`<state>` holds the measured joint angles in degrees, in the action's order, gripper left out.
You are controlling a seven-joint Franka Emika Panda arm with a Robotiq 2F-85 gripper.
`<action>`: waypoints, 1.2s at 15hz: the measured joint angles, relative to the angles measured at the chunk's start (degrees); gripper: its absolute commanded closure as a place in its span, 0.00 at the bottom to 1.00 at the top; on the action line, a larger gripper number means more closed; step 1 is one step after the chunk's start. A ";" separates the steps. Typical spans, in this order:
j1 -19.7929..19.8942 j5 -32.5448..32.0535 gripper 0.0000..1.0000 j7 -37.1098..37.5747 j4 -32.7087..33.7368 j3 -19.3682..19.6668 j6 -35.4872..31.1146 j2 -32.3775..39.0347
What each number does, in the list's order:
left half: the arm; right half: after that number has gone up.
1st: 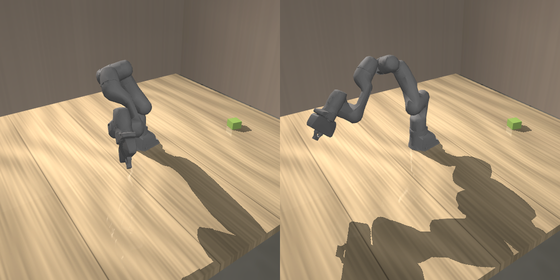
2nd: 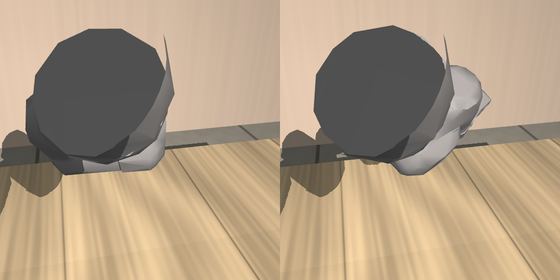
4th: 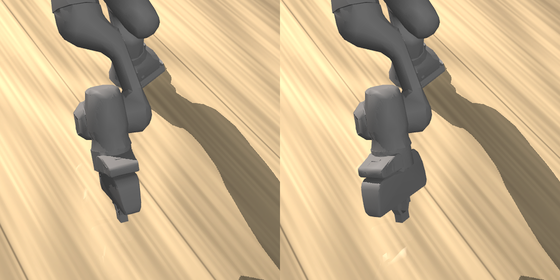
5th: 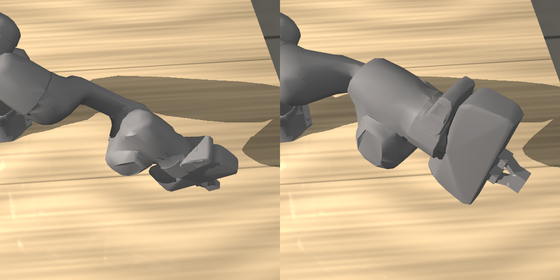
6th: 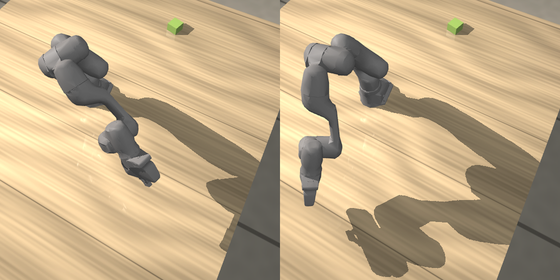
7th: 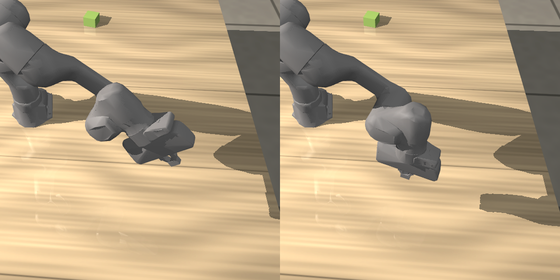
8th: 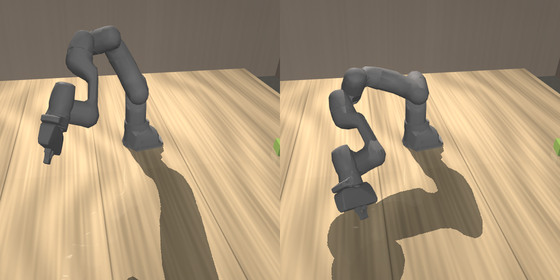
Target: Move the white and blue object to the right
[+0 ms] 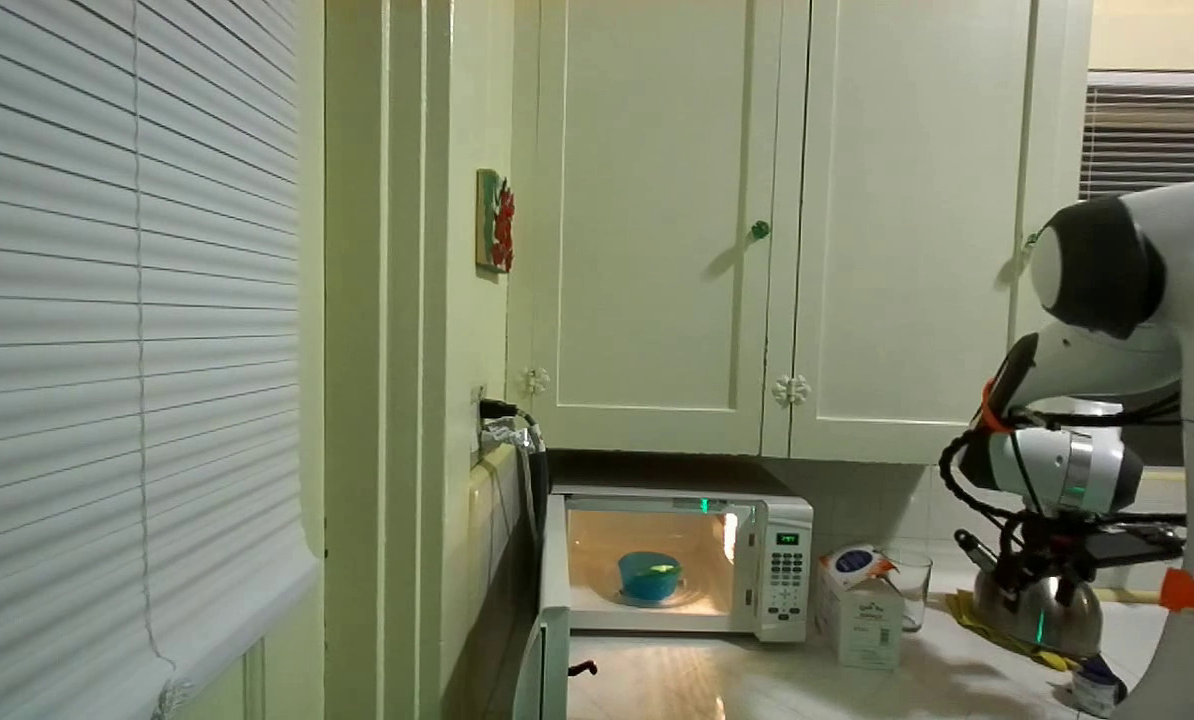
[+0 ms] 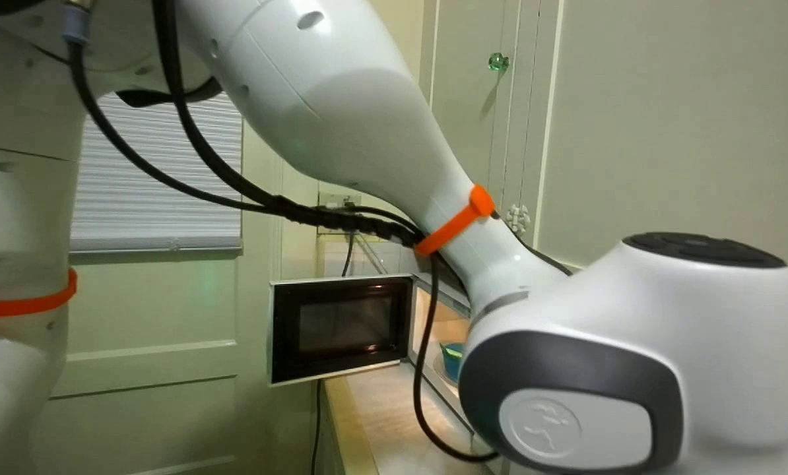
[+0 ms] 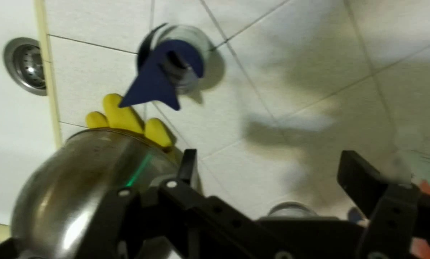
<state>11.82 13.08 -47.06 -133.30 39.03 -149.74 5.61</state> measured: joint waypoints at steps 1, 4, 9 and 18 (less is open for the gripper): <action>0.37 -1.65 0.00 2.61 -1.41 -1.90 2.39 -3.09; 1.00 -2.08 0.00 8.38 -5.76 -8.04 6.31 -11.45; 0.65 -0.69 0.00 14.43 -10.71 -15.56 6.34 -20.77; -0.79 4.15 0.00 13.78 -12.93 -15.21 4.72 -23.19</action>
<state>11.03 17.23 -33.28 -146.24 23.83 -145.02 -17.58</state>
